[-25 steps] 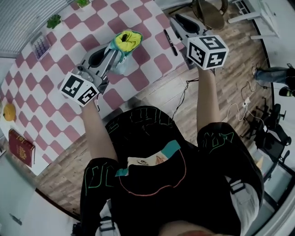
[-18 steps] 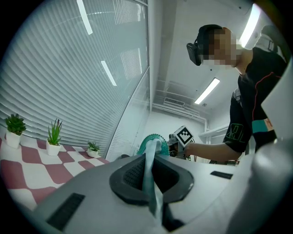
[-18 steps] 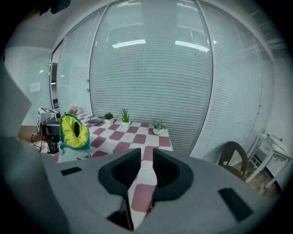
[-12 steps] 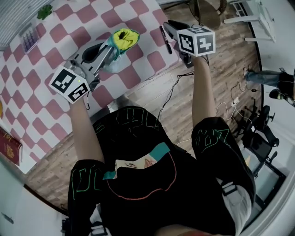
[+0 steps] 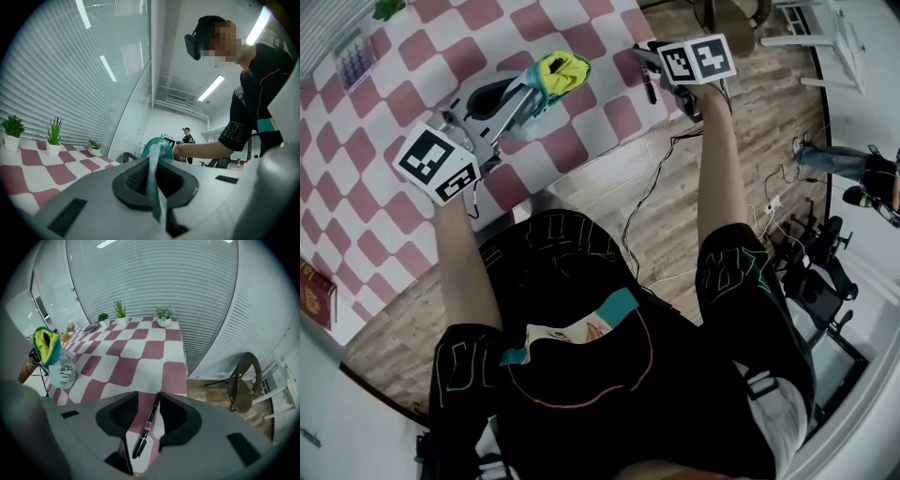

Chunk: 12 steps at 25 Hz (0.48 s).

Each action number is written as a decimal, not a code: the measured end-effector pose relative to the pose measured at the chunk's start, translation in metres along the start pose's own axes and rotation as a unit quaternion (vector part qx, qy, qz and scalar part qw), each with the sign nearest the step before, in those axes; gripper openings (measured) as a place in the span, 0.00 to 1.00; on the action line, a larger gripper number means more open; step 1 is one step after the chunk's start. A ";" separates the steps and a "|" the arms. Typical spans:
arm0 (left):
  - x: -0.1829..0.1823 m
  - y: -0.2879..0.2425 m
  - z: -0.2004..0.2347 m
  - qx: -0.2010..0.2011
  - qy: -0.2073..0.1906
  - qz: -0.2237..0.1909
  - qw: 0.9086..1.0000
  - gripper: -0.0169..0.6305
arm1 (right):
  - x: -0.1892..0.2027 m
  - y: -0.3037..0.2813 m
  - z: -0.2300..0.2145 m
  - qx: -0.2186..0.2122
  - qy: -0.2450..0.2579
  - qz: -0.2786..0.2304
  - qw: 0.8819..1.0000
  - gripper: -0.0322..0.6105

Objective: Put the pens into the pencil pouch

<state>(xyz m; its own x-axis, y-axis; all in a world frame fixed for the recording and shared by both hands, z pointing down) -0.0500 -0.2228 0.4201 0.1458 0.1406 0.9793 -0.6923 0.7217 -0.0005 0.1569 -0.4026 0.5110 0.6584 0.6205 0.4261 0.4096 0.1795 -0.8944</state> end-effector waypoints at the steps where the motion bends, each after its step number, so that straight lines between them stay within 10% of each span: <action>1: 0.000 0.002 0.002 0.000 0.000 0.001 1.000 0.03 | 0.000 -0.006 -0.002 -0.001 -0.004 0.012 1.000 0.28; 12: 0.001 0.005 0.007 -0.004 -0.003 0.009 1.000 0.03 | 0.001 -0.034 -0.027 0.009 -0.052 0.094 0.994 0.22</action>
<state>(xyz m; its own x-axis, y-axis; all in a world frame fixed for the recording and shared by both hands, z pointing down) -0.0580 -0.2243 0.4221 0.1286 0.1493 0.9804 -0.6897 0.7238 -0.0197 0.1609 -0.4287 0.5454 0.6530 0.7194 0.2366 0.2736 0.0672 -0.9595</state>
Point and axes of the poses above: the fingertips, and each gripper's own axes: y backward along the fingers, z to its left, x out of its underside, the point moved 4 cm from there along y, backward along the fingers, and after that the axes turned 6 degrees about -y, right-handed, at the moved point
